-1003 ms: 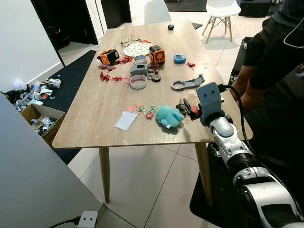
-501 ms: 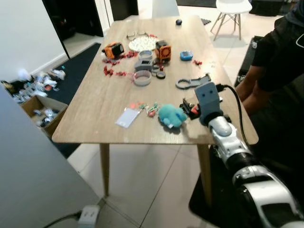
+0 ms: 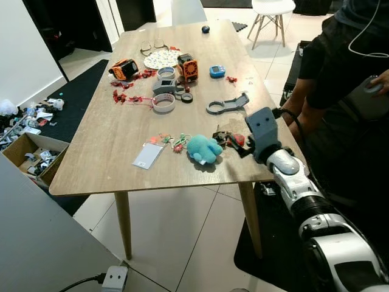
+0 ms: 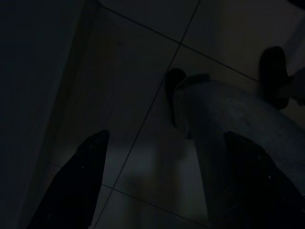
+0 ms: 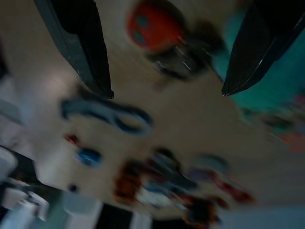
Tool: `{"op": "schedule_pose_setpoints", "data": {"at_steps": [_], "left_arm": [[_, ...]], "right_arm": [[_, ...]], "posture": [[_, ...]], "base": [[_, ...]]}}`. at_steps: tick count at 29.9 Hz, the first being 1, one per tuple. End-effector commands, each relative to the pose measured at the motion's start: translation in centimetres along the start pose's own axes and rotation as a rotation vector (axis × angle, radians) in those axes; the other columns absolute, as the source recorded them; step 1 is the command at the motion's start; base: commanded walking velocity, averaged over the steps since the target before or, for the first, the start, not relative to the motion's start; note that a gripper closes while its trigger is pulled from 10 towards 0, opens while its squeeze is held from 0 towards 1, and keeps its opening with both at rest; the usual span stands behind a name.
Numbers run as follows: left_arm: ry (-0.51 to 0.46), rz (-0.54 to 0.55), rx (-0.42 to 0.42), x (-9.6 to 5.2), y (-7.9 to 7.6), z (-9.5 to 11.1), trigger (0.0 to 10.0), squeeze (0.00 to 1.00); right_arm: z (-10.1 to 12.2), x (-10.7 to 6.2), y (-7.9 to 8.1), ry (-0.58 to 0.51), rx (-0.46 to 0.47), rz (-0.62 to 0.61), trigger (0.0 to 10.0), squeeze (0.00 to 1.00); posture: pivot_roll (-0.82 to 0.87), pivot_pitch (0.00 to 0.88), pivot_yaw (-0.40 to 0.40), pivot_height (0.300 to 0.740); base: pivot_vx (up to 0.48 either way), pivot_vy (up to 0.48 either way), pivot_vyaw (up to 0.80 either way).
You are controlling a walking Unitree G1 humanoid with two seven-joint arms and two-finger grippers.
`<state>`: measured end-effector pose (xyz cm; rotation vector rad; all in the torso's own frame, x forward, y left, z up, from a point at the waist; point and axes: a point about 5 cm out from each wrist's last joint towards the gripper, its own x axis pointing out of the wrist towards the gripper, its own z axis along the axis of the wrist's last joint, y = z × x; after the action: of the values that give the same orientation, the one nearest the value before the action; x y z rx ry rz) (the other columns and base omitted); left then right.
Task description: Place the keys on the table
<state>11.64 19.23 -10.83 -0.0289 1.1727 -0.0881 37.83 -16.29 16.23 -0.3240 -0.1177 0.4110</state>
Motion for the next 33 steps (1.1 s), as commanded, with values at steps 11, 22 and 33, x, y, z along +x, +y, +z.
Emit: {"op": "schedule_pose_setpoints", "data": {"at_steps": [11,22,33], "left_arm": [[0.069,-0.008,0.025,-0.2,0.0,-1.7,10.0,0.0],[0.077,-0.01,0.035,-0.3,0.0,-2.0,10.0,0.0],[0.095,-0.009,0.043,-0.4,0.3,-2.4,10.0,0.0]], "right_arm": [[-0.8,0.0,1.8,0.067,0.014,0.184,10.0,1.0],[0.3,0.4,4.3,-0.001,0.072,0.384,10.0,0.0],[-0.4,0.5,5.0,0.129,0.107,0.382,10.0,0.0]], "posture": [[-0.11,0.085,0.104,0.74],[-0.1,0.11,0.115,0.74],[-0.09,0.135,0.127,0.74]], "base": [[0.0,0.0,0.0],[0.0,0.0,0.0],[0.0,0.0,0.0]]}}
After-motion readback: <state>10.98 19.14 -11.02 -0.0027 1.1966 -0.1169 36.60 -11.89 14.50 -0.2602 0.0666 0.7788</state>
